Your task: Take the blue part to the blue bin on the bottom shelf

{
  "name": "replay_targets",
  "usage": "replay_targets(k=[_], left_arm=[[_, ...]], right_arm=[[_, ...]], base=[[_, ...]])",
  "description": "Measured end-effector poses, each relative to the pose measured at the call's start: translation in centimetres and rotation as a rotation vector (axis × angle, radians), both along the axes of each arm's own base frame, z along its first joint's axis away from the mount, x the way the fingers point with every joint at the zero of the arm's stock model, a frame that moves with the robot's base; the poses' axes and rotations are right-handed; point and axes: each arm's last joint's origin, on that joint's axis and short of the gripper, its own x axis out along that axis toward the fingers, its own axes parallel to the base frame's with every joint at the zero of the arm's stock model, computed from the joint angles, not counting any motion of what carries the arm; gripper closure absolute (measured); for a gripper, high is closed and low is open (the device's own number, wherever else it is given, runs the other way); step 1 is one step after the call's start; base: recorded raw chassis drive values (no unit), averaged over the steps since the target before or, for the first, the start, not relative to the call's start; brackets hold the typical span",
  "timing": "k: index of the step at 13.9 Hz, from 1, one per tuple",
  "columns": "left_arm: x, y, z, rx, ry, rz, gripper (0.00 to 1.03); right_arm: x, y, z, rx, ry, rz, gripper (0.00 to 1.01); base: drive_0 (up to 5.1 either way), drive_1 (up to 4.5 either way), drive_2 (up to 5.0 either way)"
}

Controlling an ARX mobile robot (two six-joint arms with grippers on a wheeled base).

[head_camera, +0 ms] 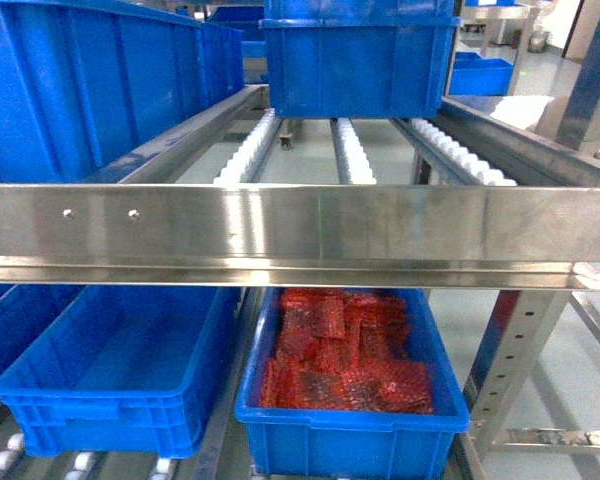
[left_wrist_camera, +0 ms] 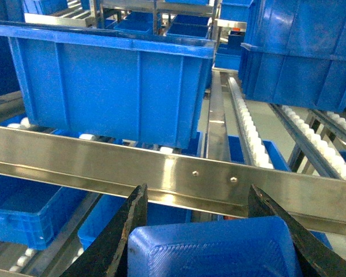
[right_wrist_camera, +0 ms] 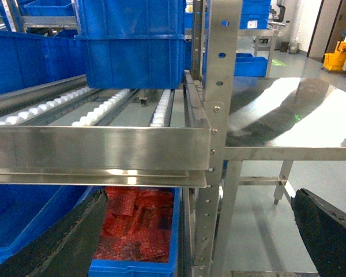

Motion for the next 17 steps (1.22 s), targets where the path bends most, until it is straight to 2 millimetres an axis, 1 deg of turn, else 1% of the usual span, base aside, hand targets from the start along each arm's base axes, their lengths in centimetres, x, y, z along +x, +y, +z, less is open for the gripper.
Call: replay_targets(k=[6, 17], left_arm=[[-0.01, 0.0, 0.0, 0.0, 0.0, 0.0, 0.6], [-0.01, -0.02, -0.02, 0.001, 0.001, -0.002, 0.6]], right_arm=[[0.0, 0.0, 0.0, 0.0, 0.0, 0.0, 0.03], [0.0, 0.01, -0.02, 0.0, 0.002, 0.003, 0.03]], base=[[-5.1, 2.38, 2.4], [0.0, 0.0, 0.0]])
